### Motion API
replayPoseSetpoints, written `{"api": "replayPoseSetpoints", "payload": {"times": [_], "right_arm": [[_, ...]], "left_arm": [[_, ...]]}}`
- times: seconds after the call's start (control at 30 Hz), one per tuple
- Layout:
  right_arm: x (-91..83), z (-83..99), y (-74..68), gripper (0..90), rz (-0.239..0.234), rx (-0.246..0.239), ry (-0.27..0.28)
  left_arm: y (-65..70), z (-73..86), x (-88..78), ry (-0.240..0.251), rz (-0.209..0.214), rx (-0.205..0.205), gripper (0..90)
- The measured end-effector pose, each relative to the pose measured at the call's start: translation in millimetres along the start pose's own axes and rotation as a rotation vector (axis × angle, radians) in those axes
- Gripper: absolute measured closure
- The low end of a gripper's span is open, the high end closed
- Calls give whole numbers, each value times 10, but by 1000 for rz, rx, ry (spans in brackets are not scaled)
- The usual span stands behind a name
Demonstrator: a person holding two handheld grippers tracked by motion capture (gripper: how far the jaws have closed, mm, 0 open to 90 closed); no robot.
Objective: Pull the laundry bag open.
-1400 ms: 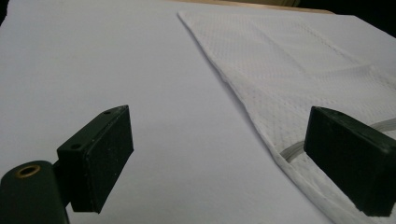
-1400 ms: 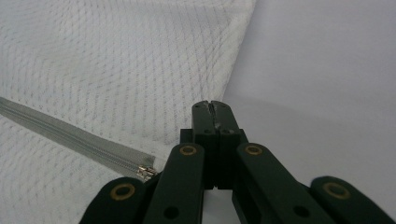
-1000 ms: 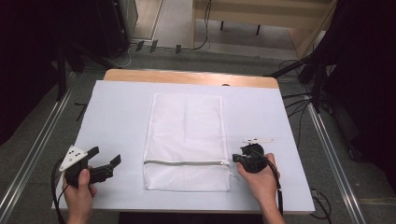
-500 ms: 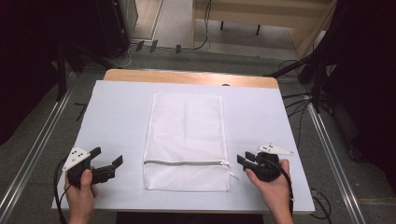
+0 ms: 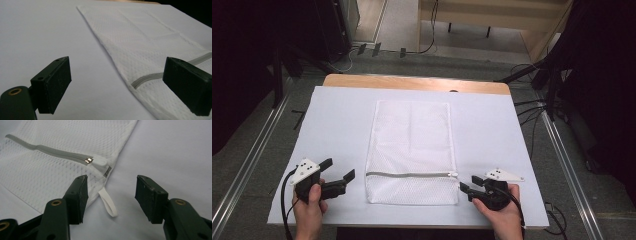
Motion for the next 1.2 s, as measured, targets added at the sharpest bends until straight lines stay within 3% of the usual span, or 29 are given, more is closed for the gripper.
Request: {"api": "replayPoseSetpoints", "payload": {"times": [0.13,0.4,0.63,0.7,0.73,0.77,0.87,0.97,1.13,1.2], "right_arm": [[98,79,-58,437,-11,-20,-28],[201,147,-181,427,-38,-78,-49],[275,138,-232,431,8,-113,-21],[306,170,-266,500,95,-167,11],[306,170,-266,500,95,-167,11],[313,177,-272,519,134,-187,29],[310,203,-304,567,158,-152,54],[303,197,-282,672,186,-118,90],[314,183,-286,900,232,-118,117],[314,184,-294,900,238,-127,113]], "left_arm": [[191,-29,66,-10,36,37,85],[371,-35,140,-18,88,54,85],[532,-50,191,-23,125,67,85],[572,-50,204,-28,132,72,85],[592,-53,212,-25,138,73,85],[614,-53,219,-29,142,77,85],[661,-54,234,-33,150,85,86],[687,-50,243,-36,157,89,85],[723,-60,254,-33,167,89,85],[744,-72,259,-28,176,77,85]]}}
Point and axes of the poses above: each handheld gripper's, and its own axes: x roughly forward along the jaws, z roughly out of its underside, y roughly to its right, the point moved 10 cm from there along x, roughly forward along the jaws, and after that the axes turned 15 degrees about x, right-handed, at the moved point
